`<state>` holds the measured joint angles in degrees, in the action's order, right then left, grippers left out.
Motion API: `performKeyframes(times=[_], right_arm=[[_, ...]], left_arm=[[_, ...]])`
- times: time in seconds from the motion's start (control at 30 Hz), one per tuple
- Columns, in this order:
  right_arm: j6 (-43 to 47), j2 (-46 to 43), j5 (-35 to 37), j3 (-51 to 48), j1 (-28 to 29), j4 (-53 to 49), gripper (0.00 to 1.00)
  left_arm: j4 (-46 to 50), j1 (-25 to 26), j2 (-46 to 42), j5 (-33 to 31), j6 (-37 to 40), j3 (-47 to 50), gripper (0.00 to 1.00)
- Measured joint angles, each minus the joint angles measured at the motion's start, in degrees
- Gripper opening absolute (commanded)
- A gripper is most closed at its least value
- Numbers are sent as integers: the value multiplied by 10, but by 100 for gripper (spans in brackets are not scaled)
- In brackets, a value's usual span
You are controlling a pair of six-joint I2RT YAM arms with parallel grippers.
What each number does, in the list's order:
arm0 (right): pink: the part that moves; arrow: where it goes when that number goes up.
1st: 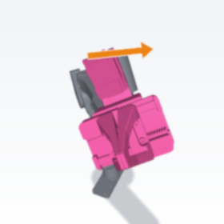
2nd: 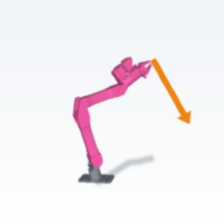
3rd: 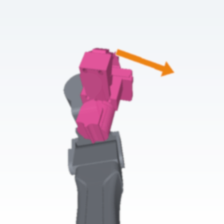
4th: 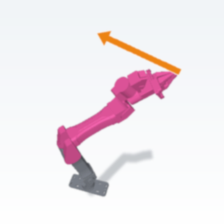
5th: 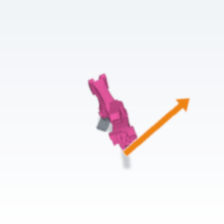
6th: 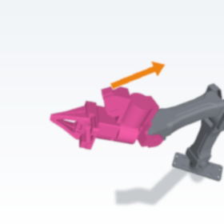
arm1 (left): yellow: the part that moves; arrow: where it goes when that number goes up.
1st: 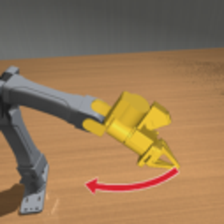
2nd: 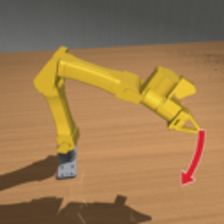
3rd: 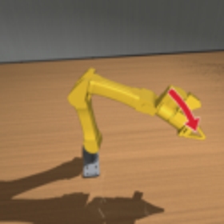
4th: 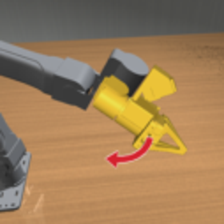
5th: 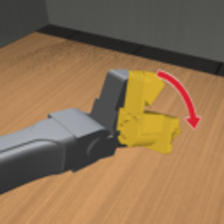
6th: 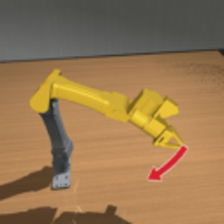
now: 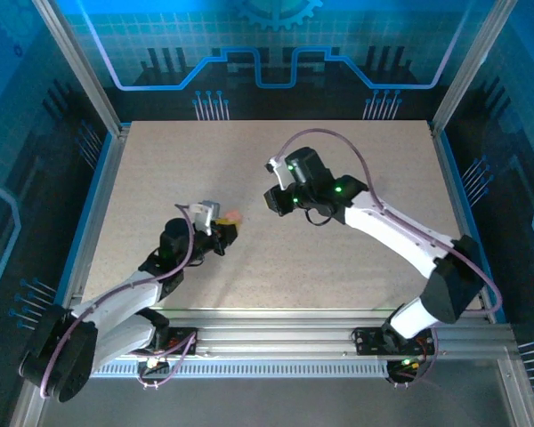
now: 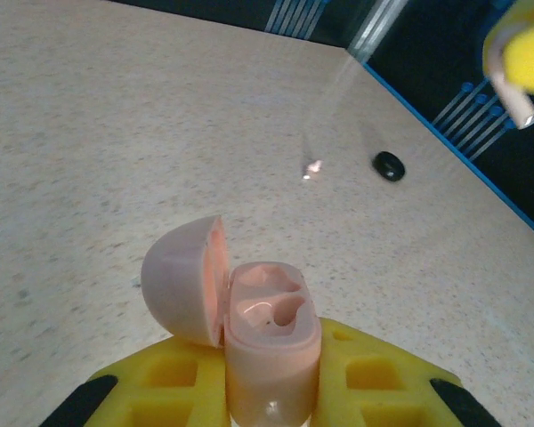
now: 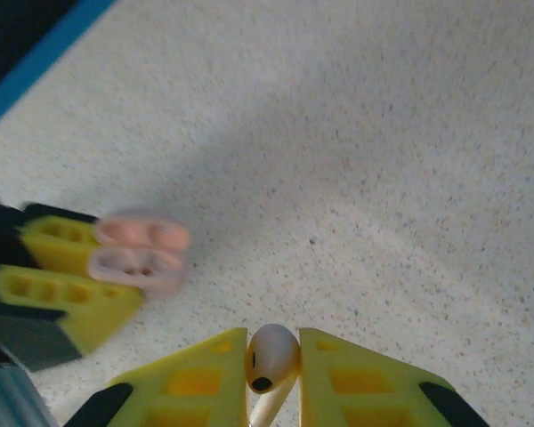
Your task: Insert the wireless bluetooth earbuds into the charging case
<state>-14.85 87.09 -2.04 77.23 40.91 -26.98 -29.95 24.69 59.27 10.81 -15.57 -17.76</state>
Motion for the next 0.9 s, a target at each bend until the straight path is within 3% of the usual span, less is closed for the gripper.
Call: performKeyframes(times=[0.47, 0.9], right_arm=[[10, -130, -60, -99, -2, 134, 18], [22, -171, -90, -163, -2, 200, 17]], left_arm=[[-170, 111, 102, -1, 23, -65, 14], [-232, 123, 112, 0, 38, -78, 14]])
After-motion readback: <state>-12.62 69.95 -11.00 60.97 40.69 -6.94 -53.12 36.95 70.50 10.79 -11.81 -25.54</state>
